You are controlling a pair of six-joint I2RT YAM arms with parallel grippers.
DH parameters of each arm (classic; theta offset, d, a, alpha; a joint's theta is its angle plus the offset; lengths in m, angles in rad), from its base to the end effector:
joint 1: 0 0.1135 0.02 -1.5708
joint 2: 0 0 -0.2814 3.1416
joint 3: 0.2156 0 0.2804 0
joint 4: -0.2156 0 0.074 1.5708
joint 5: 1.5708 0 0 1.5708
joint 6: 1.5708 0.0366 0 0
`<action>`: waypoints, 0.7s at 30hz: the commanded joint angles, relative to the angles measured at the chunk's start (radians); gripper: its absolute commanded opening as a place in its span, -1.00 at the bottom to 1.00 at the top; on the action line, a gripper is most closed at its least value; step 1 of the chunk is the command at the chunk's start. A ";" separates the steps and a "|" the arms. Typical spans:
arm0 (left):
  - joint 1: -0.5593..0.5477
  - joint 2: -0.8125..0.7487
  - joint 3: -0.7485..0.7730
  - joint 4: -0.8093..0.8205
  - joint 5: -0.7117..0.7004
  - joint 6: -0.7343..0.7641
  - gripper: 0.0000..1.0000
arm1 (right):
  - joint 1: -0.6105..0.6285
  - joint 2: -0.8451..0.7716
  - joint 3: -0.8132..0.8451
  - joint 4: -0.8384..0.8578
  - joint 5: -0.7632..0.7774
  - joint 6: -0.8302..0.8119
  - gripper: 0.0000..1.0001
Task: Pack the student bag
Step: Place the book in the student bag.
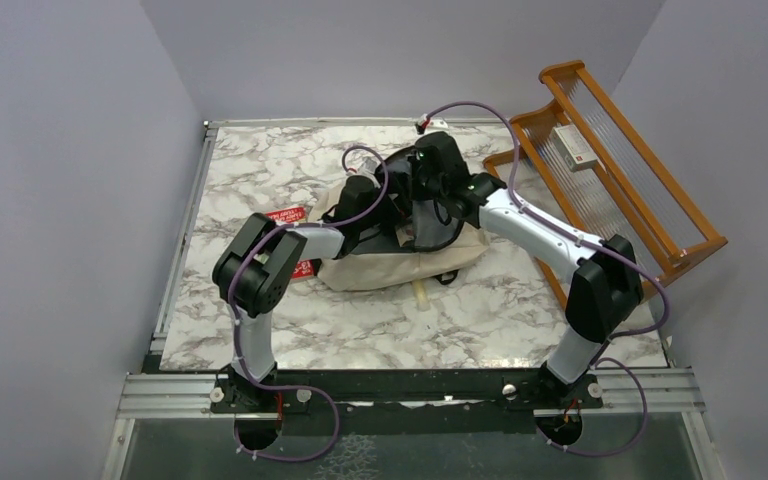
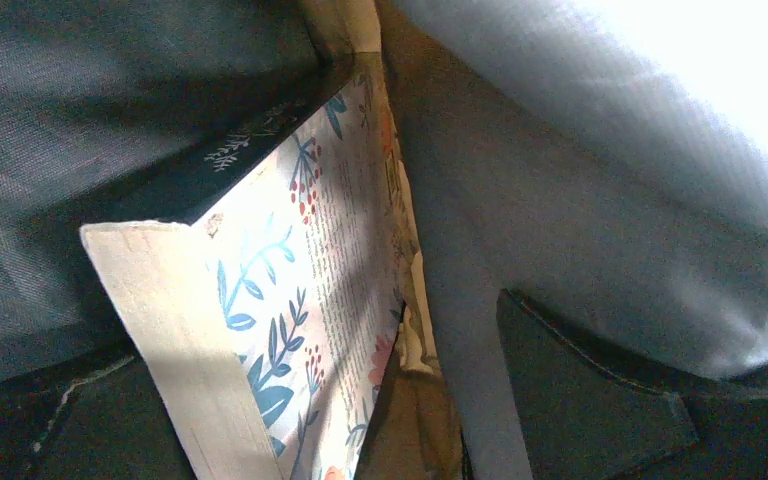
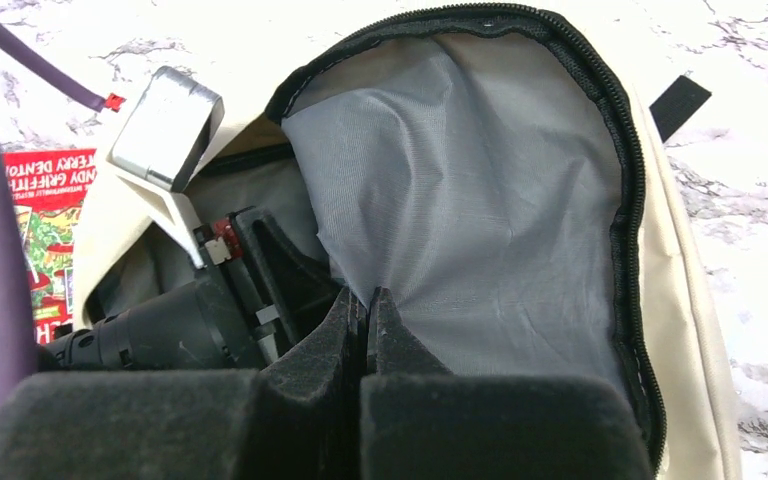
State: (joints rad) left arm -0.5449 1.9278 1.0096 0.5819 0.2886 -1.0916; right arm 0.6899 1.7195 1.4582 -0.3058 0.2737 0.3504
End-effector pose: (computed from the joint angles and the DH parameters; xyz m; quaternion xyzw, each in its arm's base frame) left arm 0.3669 -0.2345 0.1600 -0.1377 0.7995 -0.4983 0.3059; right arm 0.3410 0.2686 0.3203 -0.0820 0.8671 0.1331 0.4730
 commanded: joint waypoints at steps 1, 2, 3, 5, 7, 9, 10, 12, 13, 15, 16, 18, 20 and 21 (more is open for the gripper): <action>-0.007 -0.040 0.048 -0.018 0.039 0.066 0.97 | -0.027 -0.048 -0.010 0.072 0.006 -0.002 -0.99; -0.007 -0.053 0.057 -0.058 0.033 0.084 0.97 | -0.034 -0.044 -0.010 0.071 0.004 -0.002 -0.99; -0.007 -0.068 0.066 -0.101 0.022 0.104 0.97 | -0.039 -0.043 -0.011 0.070 0.002 -0.003 -0.99; -0.007 -0.098 0.086 -0.192 -0.008 0.149 0.98 | -0.047 -0.039 -0.014 0.071 0.000 -0.010 -0.99; -0.007 -0.120 0.128 -0.310 -0.049 0.203 0.97 | -0.052 -0.033 -0.016 0.068 -0.001 -0.015 -0.99; -0.007 -0.127 0.181 -0.443 -0.092 0.250 0.97 | -0.057 -0.031 -0.022 0.066 -0.004 -0.016 -0.99; -0.007 -0.132 0.203 -0.500 -0.110 0.267 0.97 | -0.059 -0.029 -0.026 0.067 -0.007 -0.017 -0.99; -0.007 -0.138 0.236 -0.588 -0.145 0.294 0.97 | -0.061 -0.029 -0.032 0.065 -0.006 -0.017 -0.99; -0.007 -0.141 0.253 -0.635 -0.159 0.305 0.97 | -0.062 -0.030 -0.036 0.065 -0.005 -0.018 -0.99; -0.007 -0.147 0.277 -0.708 -0.180 0.328 0.98 | -0.064 -0.030 -0.045 0.066 -0.003 -0.021 -0.99; -0.007 -0.155 0.279 -0.737 -0.187 0.335 0.97 | -0.065 -0.031 -0.048 0.066 -0.004 -0.023 -0.99; -0.007 -0.183 0.267 -0.761 -0.197 0.346 0.98 | -0.066 -0.029 -0.053 0.065 -0.004 -0.025 -0.99; -0.007 -0.225 0.244 -0.776 -0.198 0.356 0.97 | -0.067 -0.025 -0.057 0.065 -0.010 -0.029 -0.99; -0.007 -0.250 0.231 -0.781 -0.194 0.361 0.97 | -0.067 -0.024 -0.058 0.063 -0.013 -0.034 -0.99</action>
State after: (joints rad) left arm -0.5457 1.7844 1.2579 -0.1001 0.1368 -0.7872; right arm 0.6334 1.7191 1.4052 -0.2775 0.2642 0.3382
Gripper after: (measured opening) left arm 0.986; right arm 0.020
